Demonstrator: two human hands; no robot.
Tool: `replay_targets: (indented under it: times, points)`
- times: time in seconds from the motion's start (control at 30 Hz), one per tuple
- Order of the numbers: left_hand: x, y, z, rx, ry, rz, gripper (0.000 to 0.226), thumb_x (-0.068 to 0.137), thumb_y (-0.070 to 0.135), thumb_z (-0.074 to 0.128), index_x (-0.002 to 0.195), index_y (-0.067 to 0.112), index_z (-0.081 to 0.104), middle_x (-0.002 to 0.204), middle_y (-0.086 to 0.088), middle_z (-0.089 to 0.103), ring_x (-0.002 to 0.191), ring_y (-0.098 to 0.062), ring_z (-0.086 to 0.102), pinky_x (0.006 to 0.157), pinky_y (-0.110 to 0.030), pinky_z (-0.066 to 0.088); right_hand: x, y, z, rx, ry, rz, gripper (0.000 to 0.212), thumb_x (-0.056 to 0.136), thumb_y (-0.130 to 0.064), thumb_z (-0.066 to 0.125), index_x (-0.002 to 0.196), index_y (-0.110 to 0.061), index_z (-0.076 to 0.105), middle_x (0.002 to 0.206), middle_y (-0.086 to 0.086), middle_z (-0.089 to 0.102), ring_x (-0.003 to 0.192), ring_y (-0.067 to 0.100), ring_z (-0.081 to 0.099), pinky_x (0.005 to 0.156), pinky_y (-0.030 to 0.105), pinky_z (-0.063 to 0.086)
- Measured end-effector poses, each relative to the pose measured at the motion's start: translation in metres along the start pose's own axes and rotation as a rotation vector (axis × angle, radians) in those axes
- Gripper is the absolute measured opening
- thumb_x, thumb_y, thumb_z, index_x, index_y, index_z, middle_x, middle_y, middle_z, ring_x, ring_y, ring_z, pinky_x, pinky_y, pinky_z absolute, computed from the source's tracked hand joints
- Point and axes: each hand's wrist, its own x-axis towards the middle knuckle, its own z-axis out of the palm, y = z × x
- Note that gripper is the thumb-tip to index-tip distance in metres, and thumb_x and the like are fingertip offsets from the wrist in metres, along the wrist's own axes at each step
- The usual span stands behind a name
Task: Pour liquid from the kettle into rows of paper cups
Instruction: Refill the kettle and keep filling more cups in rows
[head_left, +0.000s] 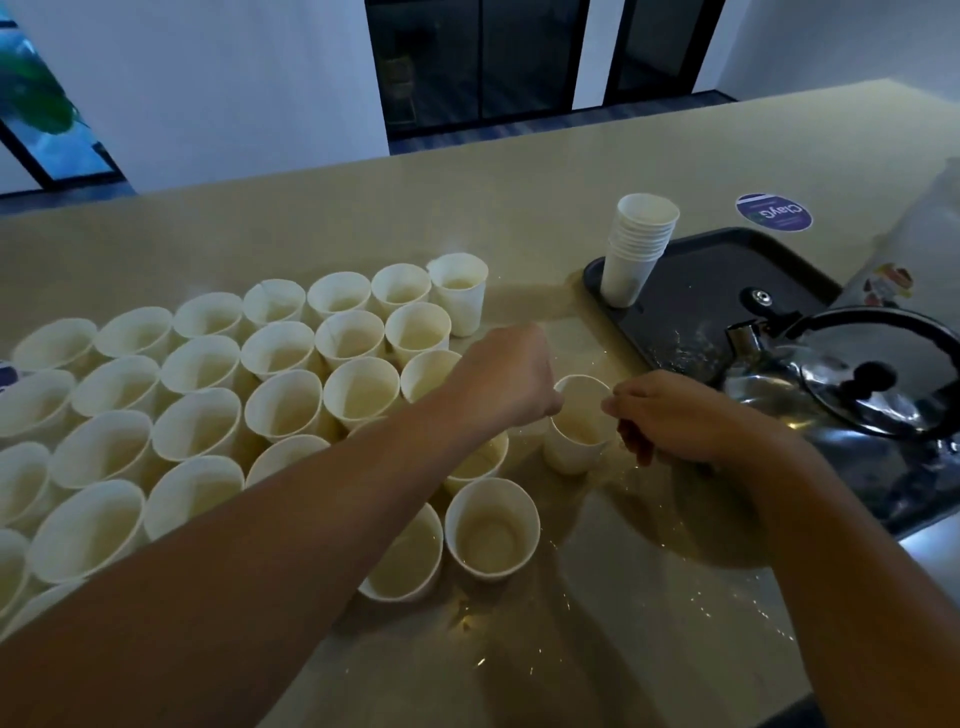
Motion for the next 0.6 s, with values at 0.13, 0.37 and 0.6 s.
replay_targets:
  times: [0.13, 0.37, 0.6]
  points:
    - [0.009, -0.005, -0.003, -0.006, 0.028, -0.023, 0.021, 0.080, 0.022, 0.080, 0.099, 0.014, 0.075, 0.091, -0.002, 0.073, 0.085, -0.019, 0.068, 0.082, -0.038, 0.059, 0.012, -0.006, -0.003, -0.006, 0.015, 0.000, 0.039, 0.106, -0.032, 0.045, 0.081, -0.009, 0.065, 0.067, 0.003, 0.064, 0.061, 0.017, 0.061, 0.069, 0.036, 0.052]
    - [0.034, -0.023, -0.029, 0.071, 0.130, -0.056, 0.015, 0.077, 0.016, 0.078, 0.091, 0.015, 0.072, 0.082, -0.002, 0.071, 0.079, -0.021, 0.068, 0.075, -0.038, 0.059, 0.046, -0.034, -0.009, 0.049, 0.041, -0.021, 0.038, 0.106, -0.027, 0.046, 0.088, -0.001, 0.067, 0.066, 0.006, 0.060, 0.056, 0.018, 0.055, 0.060, 0.031, 0.045]
    - [0.063, -0.046, -0.055, 0.207, 0.213, -0.084, 0.024, 0.079, 0.018, 0.074, 0.102, 0.020, 0.069, 0.090, 0.000, 0.068, 0.082, -0.023, 0.064, 0.071, -0.034, 0.052, 0.087, -0.068, -0.009, 0.052, 0.072, -0.074, 0.033, 0.103, -0.026, 0.047, 0.080, -0.009, 0.064, 0.067, 0.006, 0.061, 0.057, 0.018, 0.054, 0.062, 0.033, 0.043]
